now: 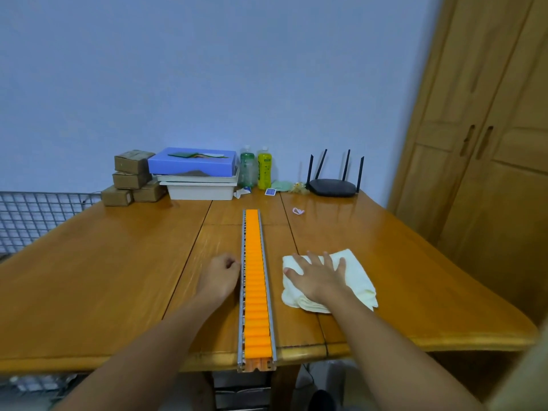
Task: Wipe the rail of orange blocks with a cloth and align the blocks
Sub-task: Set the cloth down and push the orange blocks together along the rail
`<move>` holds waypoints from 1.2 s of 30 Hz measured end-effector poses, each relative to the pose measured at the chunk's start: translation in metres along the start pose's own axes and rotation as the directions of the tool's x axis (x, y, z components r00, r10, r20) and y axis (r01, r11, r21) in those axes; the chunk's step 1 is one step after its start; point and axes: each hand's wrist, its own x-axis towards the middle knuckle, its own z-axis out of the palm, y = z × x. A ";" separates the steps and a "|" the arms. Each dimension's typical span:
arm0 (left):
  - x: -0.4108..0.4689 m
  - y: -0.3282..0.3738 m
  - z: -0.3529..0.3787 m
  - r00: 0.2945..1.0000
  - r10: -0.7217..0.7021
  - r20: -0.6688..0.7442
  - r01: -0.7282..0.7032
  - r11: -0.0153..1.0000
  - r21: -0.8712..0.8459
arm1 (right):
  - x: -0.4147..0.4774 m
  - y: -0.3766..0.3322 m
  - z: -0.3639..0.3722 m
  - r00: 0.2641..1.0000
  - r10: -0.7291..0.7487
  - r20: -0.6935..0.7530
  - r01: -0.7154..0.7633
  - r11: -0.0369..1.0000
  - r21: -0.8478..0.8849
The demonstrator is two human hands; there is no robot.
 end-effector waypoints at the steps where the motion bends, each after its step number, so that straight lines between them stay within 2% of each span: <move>1: 0.002 0.000 -0.001 1.000 0.008 0.002 -0.008 1.000 0.004 | -0.001 0.000 0.000 1.000 -0.001 -0.003 0.001 1.000 0.003; 6: 0.010 -0.004 0.003 0.998 0.065 0.000 -0.065 0.997 0.037 | 0.000 0.001 0.002 0.999 -0.016 -0.031 0.017 1.000 0.013; 13: 0.045 0.001 0.006 0.997 0.061 0.040 -0.063 0.997 0.051 | 0.014 0.005 -0.006 0.997 -0.040 0.068 0.039 0.999 0.022; 18: 0.084 -0.002 0.015 0.997 0.042 0.059 -0.046 0.997 0.063 | 0.038 -0.003 -0.021 0.996 -0.089 0.016 0.088 0.993 0.080; 22: 0.121 -0.009 0.019 0.996 0.042 0.082 -0.044 0.999 0.024 | 0.073 -0.029 -0.021 0.991 -0.121 -0.058 0.131 0.969 0.211; 26: 0.154 -0.016 0.019 0.997 0.071 0.031 -0.075 0.989 0.124 | 0.121 -0.054 -0.024 0.988 -0.146 -0.053 0.155 0.938 0.310; 31: 0.168 -0.023 0.024 0.992 0.120 -0.040 -0.110 0.973 0.201 | 0.202 -0.083 -0.033 0.980 -0.168 -0.103 0.192 0.935 0.298; 36: 0.172 -0.025 0.027 0.994 0.099 -0.042 -0.091 0.981 0.170 | 0.256 -0.102 -0.033 0.978 -0.195 -0.073 0.208 0.930 0.303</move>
